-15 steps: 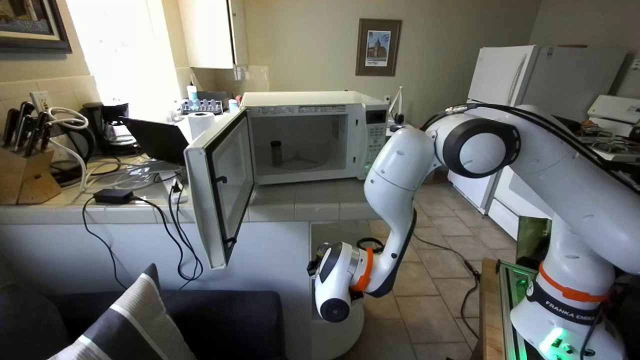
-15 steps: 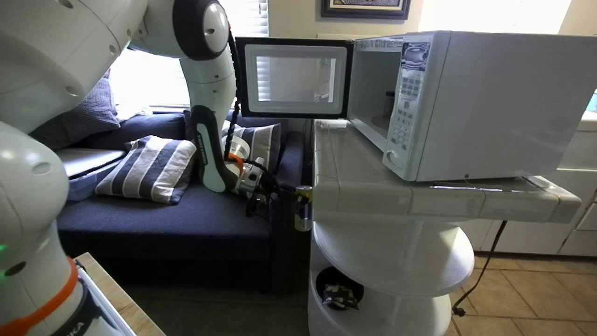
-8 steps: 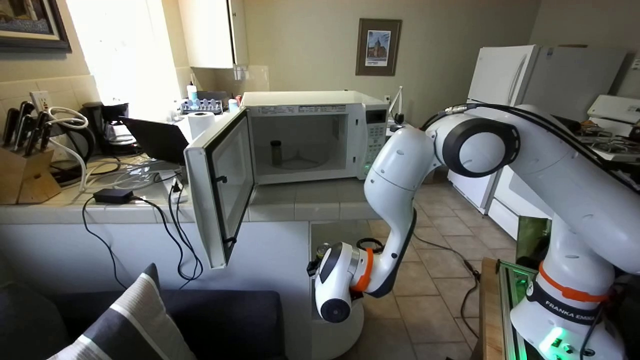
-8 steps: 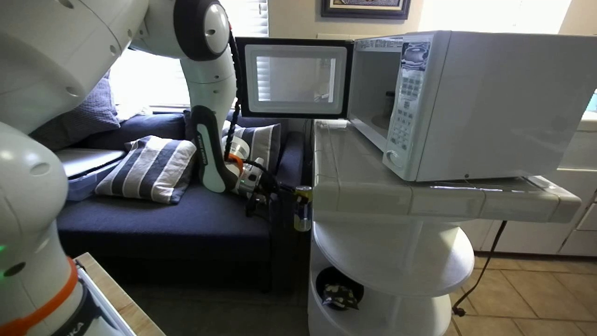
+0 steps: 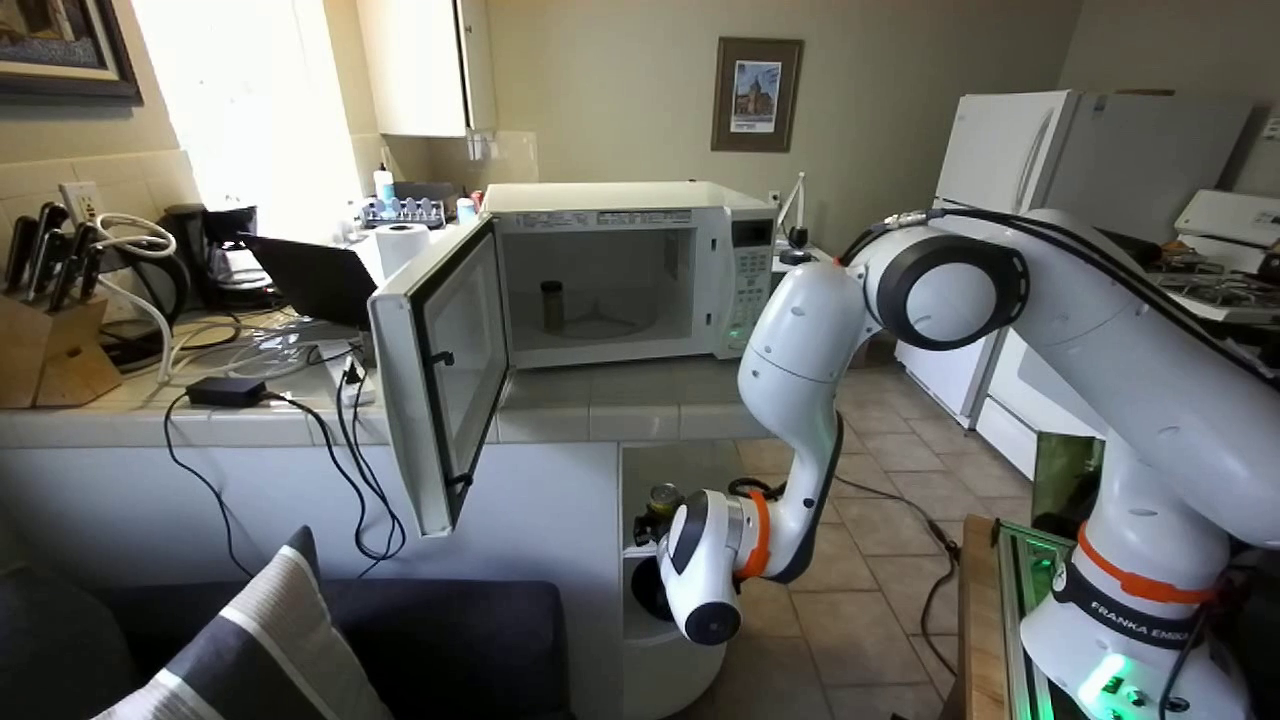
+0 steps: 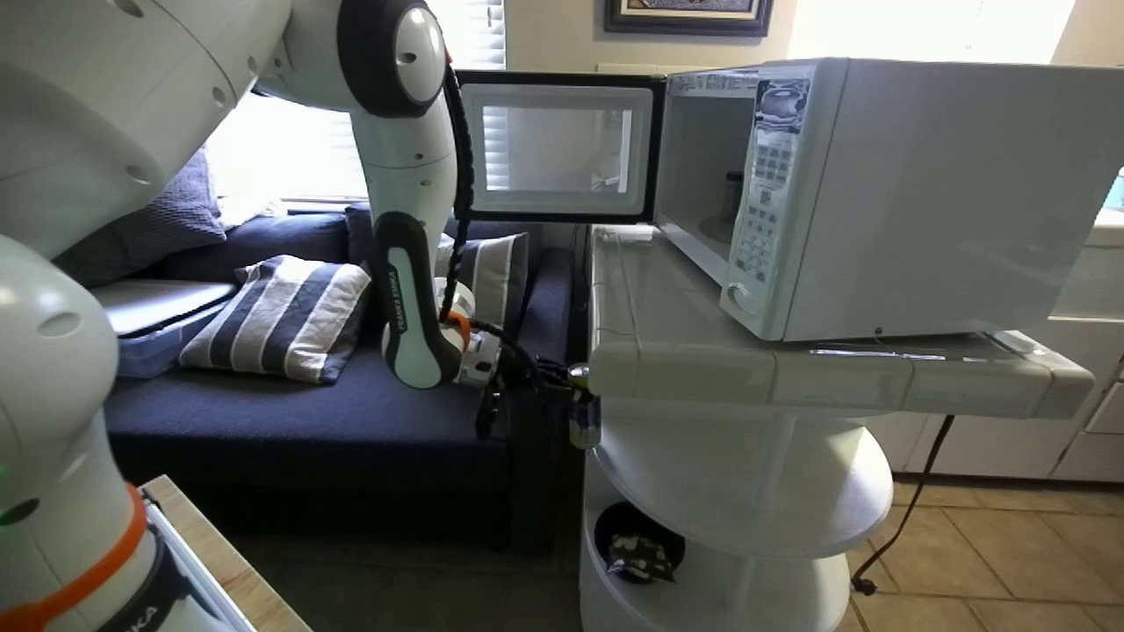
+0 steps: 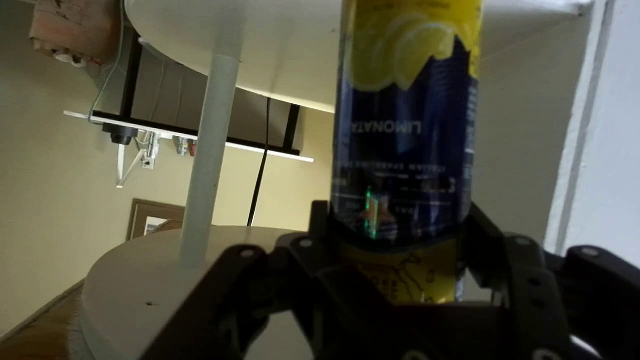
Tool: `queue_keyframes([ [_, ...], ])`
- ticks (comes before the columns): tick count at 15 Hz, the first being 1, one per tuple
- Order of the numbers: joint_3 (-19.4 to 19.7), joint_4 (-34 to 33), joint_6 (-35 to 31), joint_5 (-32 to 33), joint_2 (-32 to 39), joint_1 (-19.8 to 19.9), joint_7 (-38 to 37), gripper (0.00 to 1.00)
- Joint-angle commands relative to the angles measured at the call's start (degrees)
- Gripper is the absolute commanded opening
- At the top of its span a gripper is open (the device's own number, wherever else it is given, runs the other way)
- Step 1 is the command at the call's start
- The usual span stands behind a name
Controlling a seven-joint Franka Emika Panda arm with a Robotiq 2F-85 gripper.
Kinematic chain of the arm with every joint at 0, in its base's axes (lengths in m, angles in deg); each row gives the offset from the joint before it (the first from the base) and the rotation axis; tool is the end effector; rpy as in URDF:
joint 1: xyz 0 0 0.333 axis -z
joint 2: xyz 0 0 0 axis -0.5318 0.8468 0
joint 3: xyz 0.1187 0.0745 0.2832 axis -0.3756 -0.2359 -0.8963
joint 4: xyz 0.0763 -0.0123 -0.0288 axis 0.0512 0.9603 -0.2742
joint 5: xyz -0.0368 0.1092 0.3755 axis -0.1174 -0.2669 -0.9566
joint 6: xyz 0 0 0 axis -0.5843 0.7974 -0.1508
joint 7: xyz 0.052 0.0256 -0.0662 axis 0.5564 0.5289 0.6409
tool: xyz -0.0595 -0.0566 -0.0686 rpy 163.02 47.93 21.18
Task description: Take the can out of the microwave and place it on the shelf
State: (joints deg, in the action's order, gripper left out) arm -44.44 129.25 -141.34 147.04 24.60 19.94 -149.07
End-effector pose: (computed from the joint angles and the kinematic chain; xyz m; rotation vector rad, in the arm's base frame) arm 0.5236 0.1026 0.0112 1.9673 -0.7363 1.3608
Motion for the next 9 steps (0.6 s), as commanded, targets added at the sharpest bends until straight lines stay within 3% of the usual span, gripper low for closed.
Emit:
queue_keyframes([
  [1,-0.4,2.6,3.9,4.2,-0.5,1.6,-7.3,0.38],
  [2,-5.2,0.4,6.4,5.7,-0.8,6.6,-3.3,0.38],
  [3,-5.8,0.8,7.6,6.3,-1.0,7.3,-3.2,0.38],
  [4,-2.3,3.0,6.7,6.0,-1.4,4.3,-7.4,0.38],
  [6,-7.4,0.7,8.7,9.3,-1.3,10.4,-3.7,0.38],
  [9,-8.1,0.7,8.3,12.3,-0.7,12.6,-5.3,0.38],
])
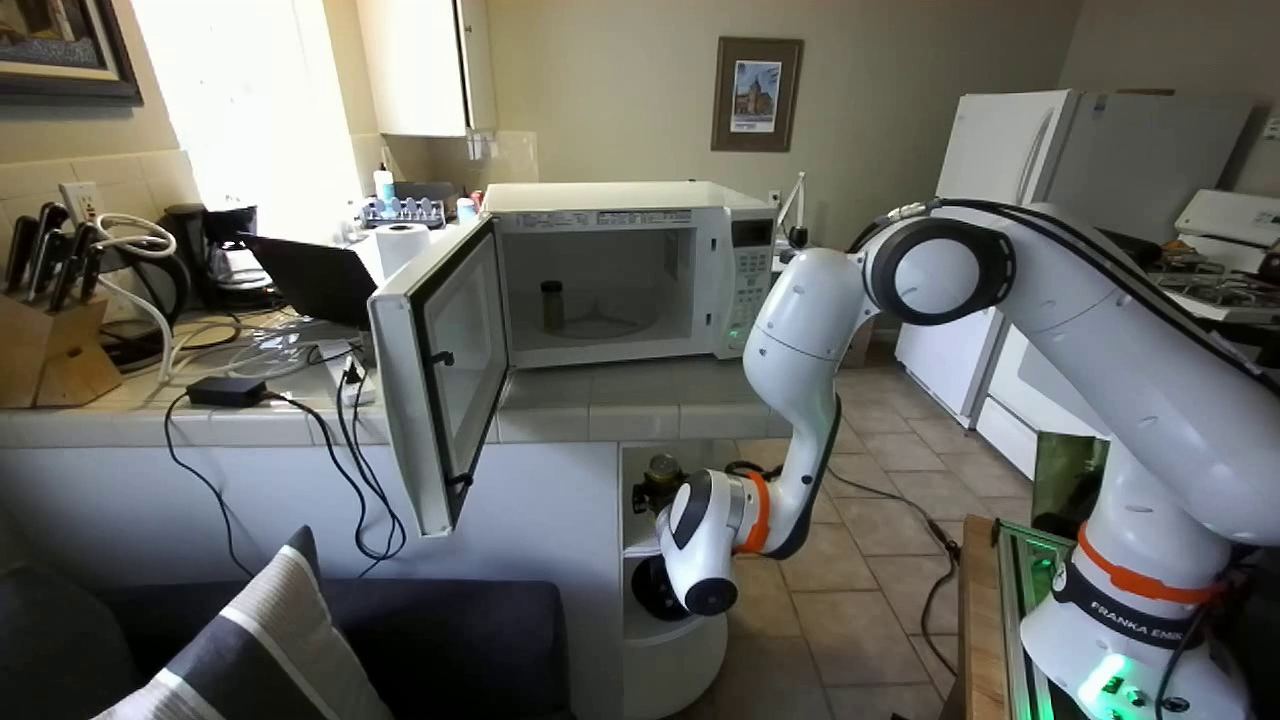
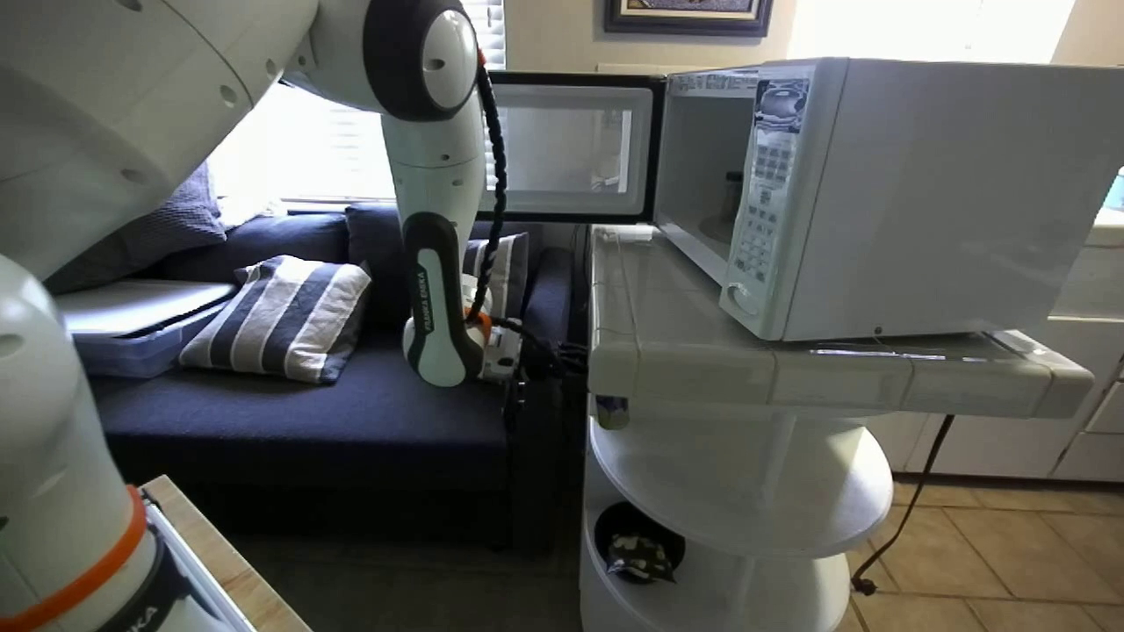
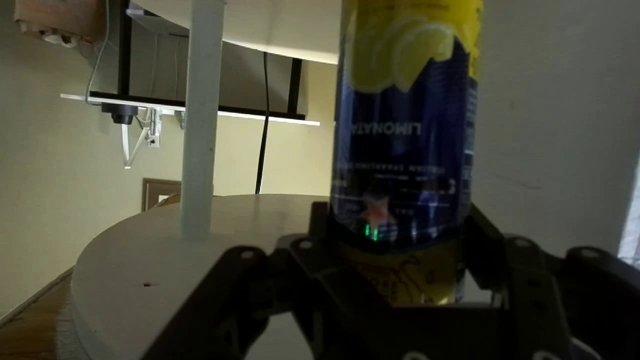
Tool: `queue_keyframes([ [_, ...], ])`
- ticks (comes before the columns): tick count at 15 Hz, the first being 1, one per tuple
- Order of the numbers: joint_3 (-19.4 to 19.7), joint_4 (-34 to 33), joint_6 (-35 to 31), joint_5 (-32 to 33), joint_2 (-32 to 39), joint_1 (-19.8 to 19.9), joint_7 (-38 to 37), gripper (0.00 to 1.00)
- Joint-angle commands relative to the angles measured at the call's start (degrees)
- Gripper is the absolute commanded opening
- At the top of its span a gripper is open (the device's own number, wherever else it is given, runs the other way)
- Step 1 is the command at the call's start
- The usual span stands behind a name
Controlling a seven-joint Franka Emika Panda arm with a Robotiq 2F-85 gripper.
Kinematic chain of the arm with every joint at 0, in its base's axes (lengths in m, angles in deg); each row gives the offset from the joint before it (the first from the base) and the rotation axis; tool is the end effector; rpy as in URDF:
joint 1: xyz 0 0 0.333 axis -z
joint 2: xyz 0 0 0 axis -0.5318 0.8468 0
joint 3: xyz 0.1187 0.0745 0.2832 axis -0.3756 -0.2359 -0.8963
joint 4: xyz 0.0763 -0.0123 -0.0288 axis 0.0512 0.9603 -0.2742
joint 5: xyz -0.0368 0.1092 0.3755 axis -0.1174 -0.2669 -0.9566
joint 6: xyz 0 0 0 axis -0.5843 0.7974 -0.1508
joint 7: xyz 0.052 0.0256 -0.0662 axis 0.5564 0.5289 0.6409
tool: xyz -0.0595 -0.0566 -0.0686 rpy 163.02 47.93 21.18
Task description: Take the can out of the microwave and place it on the shelf
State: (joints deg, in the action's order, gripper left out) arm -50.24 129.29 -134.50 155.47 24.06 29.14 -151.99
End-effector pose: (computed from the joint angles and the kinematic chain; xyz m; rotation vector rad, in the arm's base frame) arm 0.5461 0.0698 0.0305 1.8771 -0.7815 1.4976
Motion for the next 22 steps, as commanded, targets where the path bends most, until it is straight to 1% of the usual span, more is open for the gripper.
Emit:
queue_keyframes([
  [1,-3.5,0.5,1.5,5.4,0.1,5.2,-2.1,0.38],
  [3,-5.3,0.2,1.1,7.9,0.7,8.1,-2.0,0.38],
  [7,-7.3,0.3,0.1,11.4,1.6,11.5,-2.0,0.38],
  [12,-7.0,-0.4,-1.5,13.0,3.8,11.9,-2.0,0.38],
  [22,-8.9,-0.2,-0.1,16.3,5.2,15.1,-2.0,0.38],
])
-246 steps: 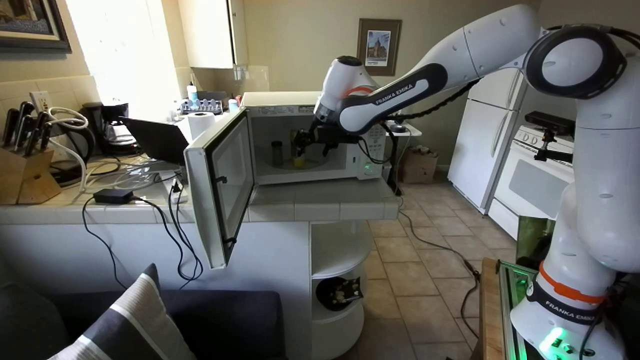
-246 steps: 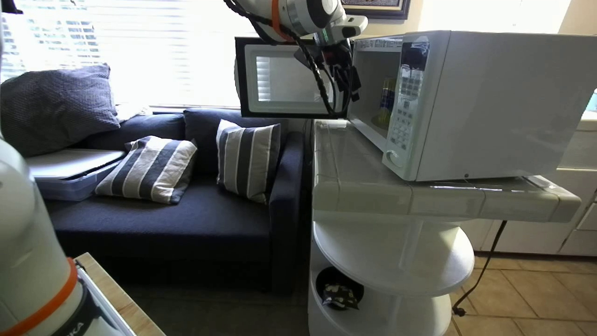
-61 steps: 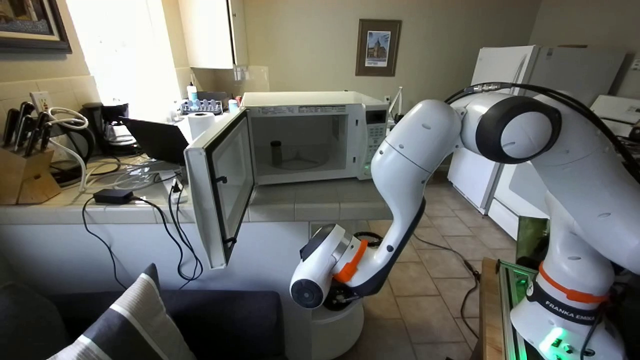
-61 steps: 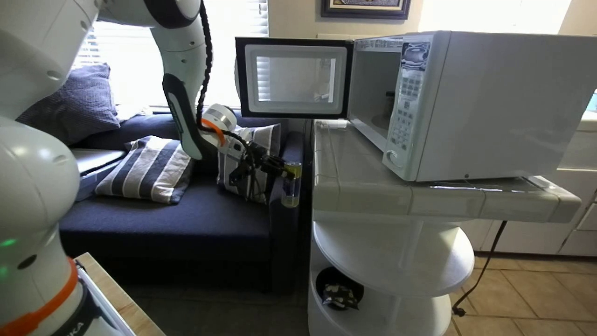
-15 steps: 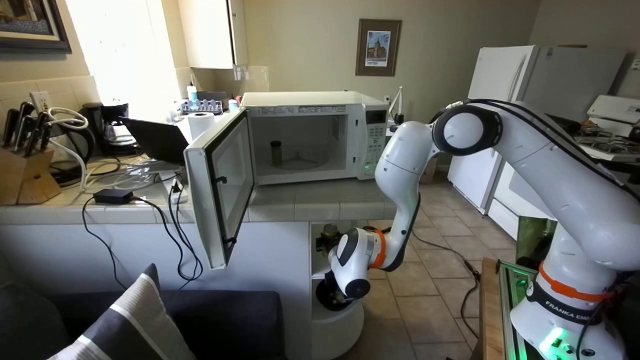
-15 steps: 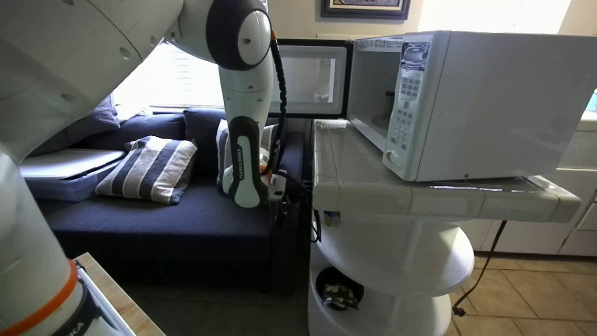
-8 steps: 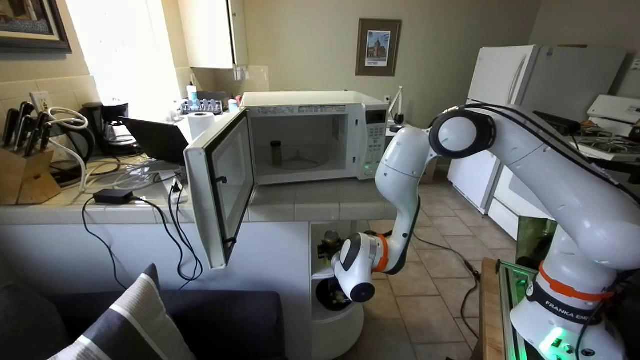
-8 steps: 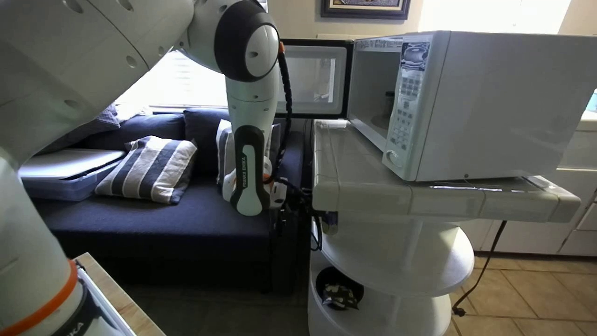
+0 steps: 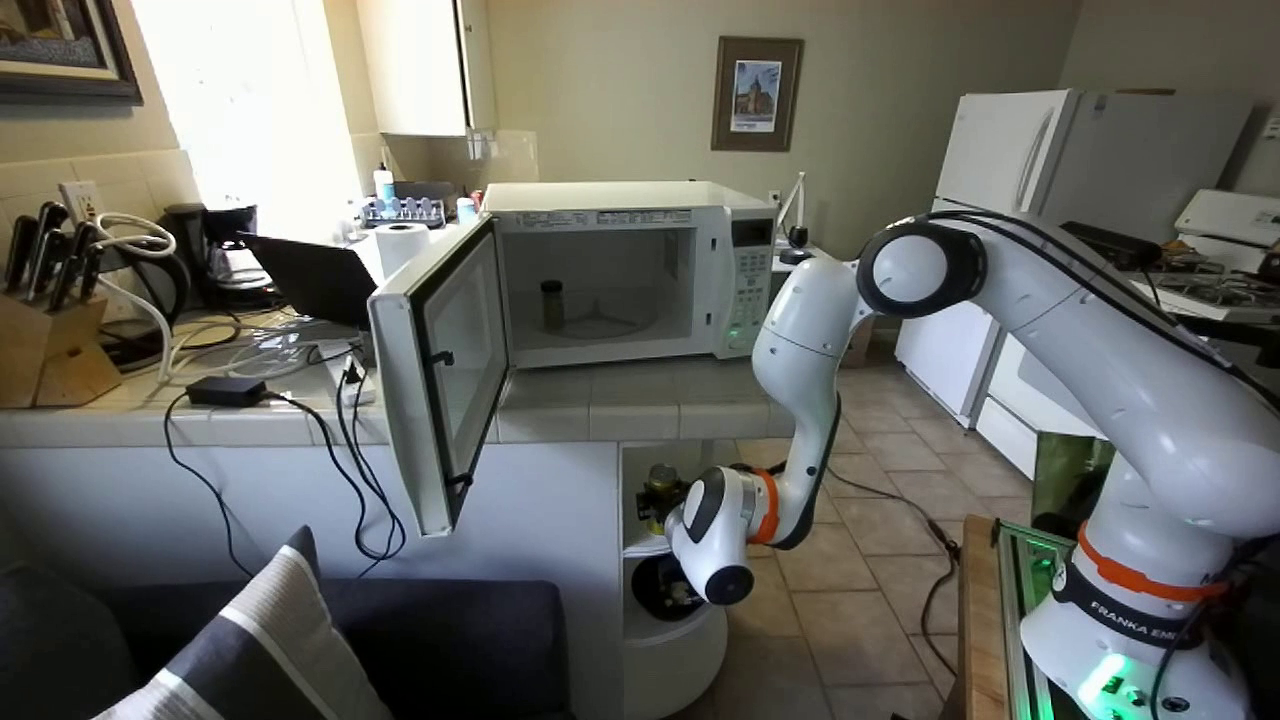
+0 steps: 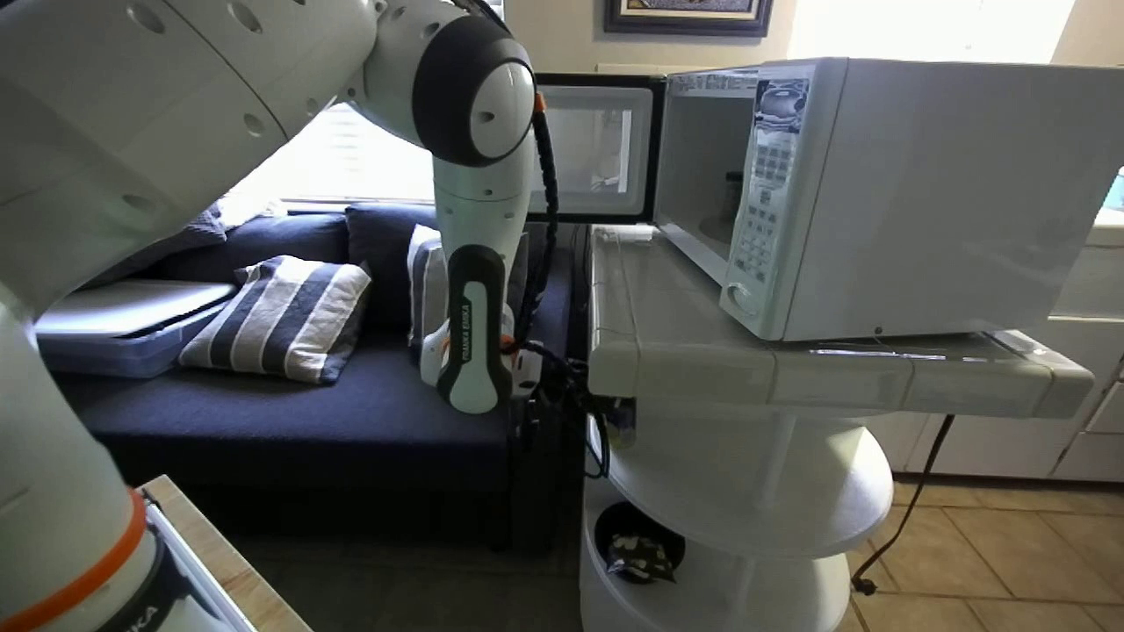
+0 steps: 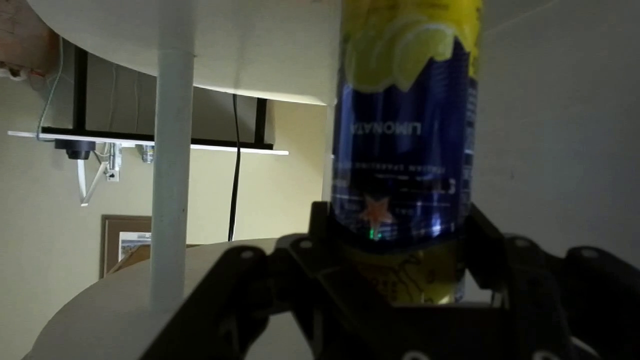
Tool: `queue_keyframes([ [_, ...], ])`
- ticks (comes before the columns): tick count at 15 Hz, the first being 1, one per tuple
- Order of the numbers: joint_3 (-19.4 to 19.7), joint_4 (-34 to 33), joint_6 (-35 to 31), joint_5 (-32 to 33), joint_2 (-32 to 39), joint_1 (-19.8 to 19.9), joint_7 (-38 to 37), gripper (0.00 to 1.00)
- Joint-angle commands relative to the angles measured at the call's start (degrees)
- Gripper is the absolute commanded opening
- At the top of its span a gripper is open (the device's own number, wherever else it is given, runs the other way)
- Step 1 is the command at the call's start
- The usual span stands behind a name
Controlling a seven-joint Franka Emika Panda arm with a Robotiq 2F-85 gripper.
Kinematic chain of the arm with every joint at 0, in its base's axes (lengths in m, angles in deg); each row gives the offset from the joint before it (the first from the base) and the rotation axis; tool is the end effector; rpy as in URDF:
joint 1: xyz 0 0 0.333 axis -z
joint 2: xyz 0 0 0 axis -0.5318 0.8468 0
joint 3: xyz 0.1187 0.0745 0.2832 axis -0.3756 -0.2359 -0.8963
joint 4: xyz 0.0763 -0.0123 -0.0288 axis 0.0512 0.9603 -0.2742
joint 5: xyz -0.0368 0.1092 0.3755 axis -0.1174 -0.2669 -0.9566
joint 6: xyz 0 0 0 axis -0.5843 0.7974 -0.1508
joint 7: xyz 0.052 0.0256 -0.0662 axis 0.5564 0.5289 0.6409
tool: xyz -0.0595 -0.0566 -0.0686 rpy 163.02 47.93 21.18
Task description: Take the can out of the microwave and place it on the shelf
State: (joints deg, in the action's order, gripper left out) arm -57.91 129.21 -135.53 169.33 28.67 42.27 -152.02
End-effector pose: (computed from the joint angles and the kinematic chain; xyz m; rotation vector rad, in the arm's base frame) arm 0.5469 0.0386 0.0023 1.9997 -0.7594 1.5145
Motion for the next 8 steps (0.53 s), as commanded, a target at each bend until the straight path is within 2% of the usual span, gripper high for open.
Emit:
queue_keyframes([
  [1,-1.4,-0.1,1.1,2.7,0.5,2.2,-2.0,0.38],
  [7,-1.2,-0.2,0.3,4.1,0.6,3.0,-2.0,0.38],
  [8,-1.3,-0.2,0.2,4.3,0.6,3.1,-2.0,0.88],
])
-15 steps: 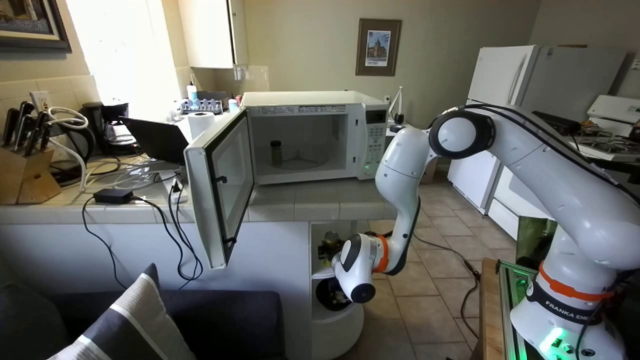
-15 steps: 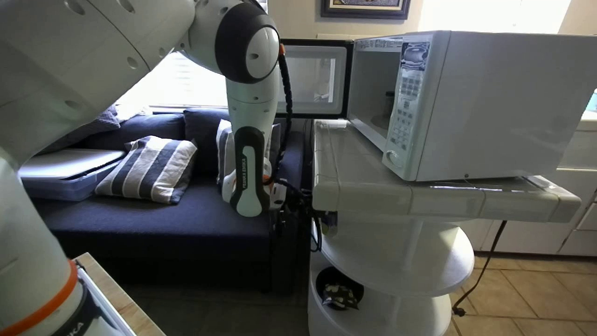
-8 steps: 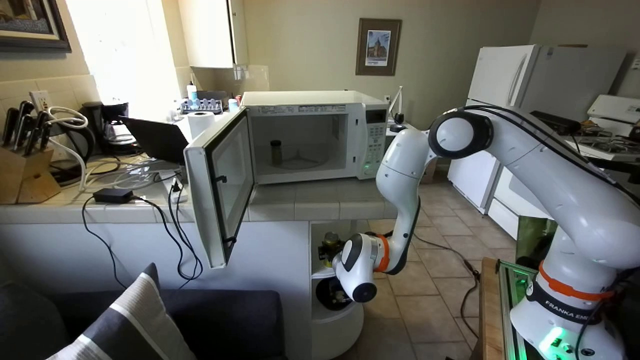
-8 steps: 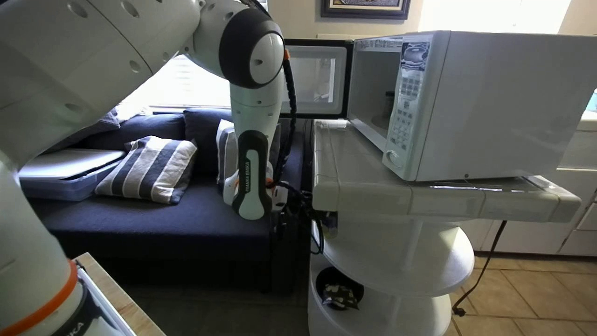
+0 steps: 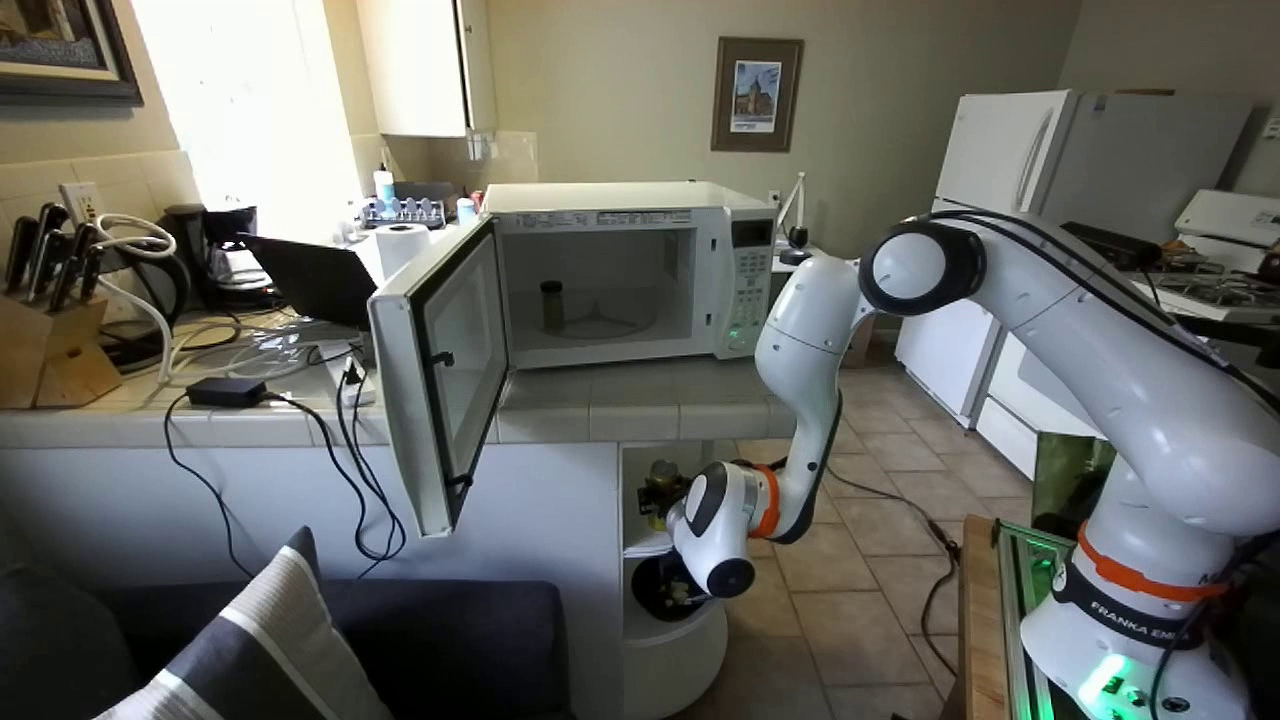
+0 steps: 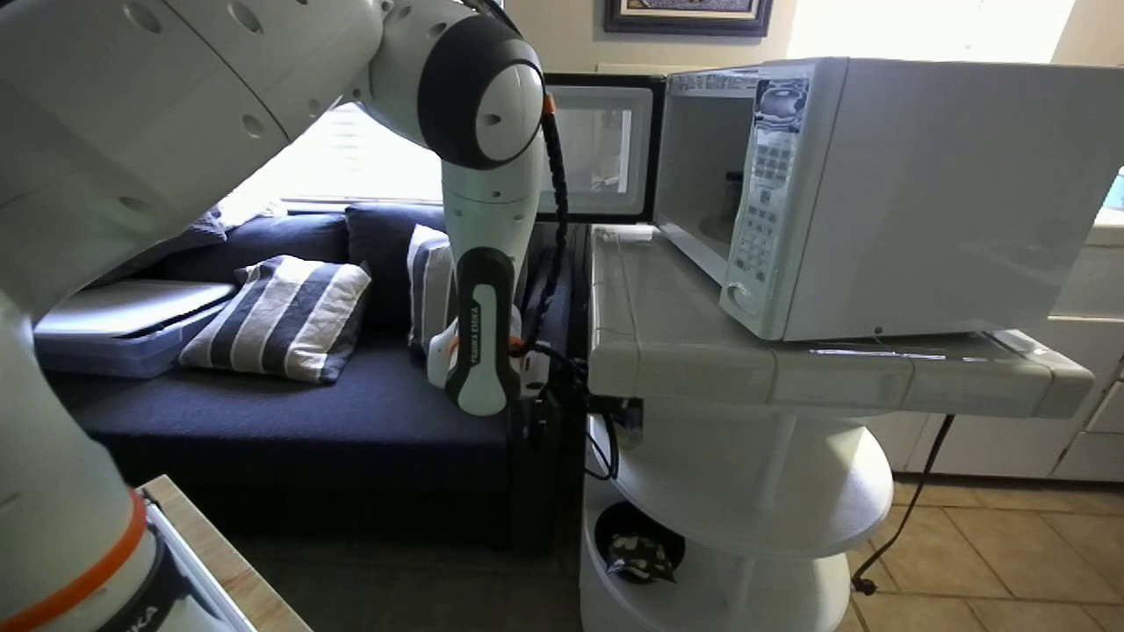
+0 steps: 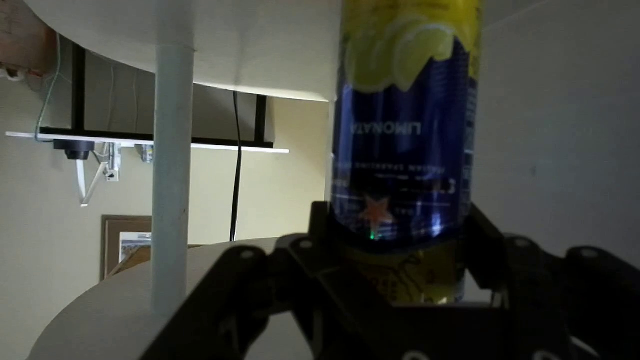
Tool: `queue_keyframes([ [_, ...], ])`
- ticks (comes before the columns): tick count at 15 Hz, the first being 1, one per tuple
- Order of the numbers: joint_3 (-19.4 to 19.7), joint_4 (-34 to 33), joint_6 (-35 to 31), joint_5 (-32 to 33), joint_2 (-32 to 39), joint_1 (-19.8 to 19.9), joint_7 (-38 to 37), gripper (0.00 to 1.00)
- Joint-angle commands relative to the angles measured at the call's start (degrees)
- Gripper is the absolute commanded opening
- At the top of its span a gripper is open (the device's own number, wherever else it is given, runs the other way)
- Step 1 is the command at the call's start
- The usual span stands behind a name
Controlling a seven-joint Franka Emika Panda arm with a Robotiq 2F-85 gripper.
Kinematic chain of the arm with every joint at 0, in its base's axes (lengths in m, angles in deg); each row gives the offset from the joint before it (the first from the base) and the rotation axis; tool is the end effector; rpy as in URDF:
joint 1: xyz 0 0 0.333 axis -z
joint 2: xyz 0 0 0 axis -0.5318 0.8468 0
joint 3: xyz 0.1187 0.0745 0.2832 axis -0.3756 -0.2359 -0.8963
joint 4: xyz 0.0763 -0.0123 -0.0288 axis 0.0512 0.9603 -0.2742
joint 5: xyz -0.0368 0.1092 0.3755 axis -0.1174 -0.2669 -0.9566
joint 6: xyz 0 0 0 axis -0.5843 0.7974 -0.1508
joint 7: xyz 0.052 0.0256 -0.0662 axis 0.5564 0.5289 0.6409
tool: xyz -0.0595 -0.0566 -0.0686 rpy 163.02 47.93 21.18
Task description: Take the can out of the microwave and place it on the shelf
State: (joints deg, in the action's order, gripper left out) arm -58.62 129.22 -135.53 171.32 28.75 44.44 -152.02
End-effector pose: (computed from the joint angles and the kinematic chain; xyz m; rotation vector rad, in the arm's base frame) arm 0.5503 0.0270 0.0040 1.9966 -0.7642 1.5264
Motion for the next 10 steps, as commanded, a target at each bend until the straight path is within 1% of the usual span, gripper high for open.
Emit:
queue_keyframes([
  [1,-0.6,-0.1,0.1,2.5,0.5,1.0,-2.0,0.89],
  [3,-0.5,-0.1,0.0,2.9,0.4,1.0,-2.0,0.99],
  [6,-0.5,0.0,-0.5,3.1,0.2,0.9,-2.0,1.00],
  [9,-0.9,1.0,-2.4,2.7,-0.7,0.7,-1.3,1.00],
  [10,2.6,0.6,-5.7,0.0,-1.9,-3.3,-2.3,1.00],
])
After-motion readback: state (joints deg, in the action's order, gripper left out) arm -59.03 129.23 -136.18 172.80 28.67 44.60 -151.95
